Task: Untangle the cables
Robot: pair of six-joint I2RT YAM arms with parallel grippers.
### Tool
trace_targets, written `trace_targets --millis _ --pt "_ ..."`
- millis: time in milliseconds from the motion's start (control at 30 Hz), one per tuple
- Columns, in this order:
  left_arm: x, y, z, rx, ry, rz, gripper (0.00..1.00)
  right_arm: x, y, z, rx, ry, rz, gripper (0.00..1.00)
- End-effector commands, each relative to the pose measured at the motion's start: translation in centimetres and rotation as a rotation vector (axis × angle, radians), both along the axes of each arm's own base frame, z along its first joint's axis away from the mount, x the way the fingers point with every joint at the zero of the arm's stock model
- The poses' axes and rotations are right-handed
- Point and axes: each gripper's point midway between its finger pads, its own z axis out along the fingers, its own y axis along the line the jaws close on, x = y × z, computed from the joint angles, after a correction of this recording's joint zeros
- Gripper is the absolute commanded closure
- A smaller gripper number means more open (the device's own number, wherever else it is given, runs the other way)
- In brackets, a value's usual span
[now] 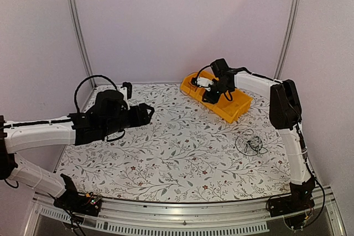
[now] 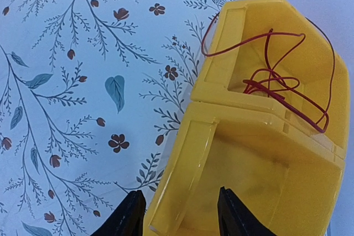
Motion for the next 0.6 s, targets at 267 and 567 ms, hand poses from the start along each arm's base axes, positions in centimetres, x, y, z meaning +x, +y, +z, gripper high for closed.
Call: trace_targets --millis 267,567 --pt "8.1 -5.3 2.4 -0.116 0.044 -0.044 0.24 -1.2 -0.3 -5.9 -0.135 0.11 -0.018 0.53" --pt "11.2 -5.9 -0.6 -0.146 0.12 -0.012 0.26 -5.9 -0.1 -5.4 -0.102 0.201 0.056 0.72"
